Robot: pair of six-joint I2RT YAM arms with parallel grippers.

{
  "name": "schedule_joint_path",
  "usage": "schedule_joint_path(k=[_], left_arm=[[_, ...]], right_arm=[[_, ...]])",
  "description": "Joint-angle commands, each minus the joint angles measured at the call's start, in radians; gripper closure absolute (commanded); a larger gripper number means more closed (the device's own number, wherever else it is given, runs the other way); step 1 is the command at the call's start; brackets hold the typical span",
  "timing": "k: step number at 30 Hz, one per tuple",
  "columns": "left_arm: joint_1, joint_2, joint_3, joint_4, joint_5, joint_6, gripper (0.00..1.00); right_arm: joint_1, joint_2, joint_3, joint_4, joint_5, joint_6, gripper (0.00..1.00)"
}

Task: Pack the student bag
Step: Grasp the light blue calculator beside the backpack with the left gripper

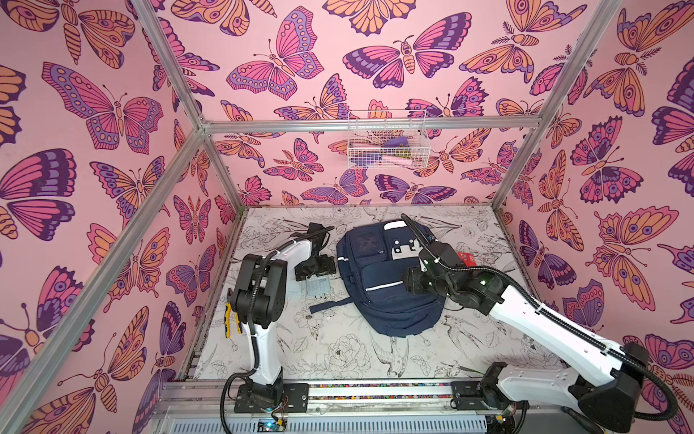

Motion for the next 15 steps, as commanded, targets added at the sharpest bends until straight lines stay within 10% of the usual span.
schedule_joint_path(k=[1, 15], left_arm=[[0.005, 0.029, 0.011, -0.042, -0.017, -0.004, 0.04], [0.001, 0.098, 0.043, -0.062, -0.009, -0.018, 0.25]], right_arm=[[-0.006, -0.016, 0.011, -0.024, 0.000, -0.007, 0.37], [-0.006, -0.035, 0.010, -0.043, 0.000, -0.002, 0.40]])
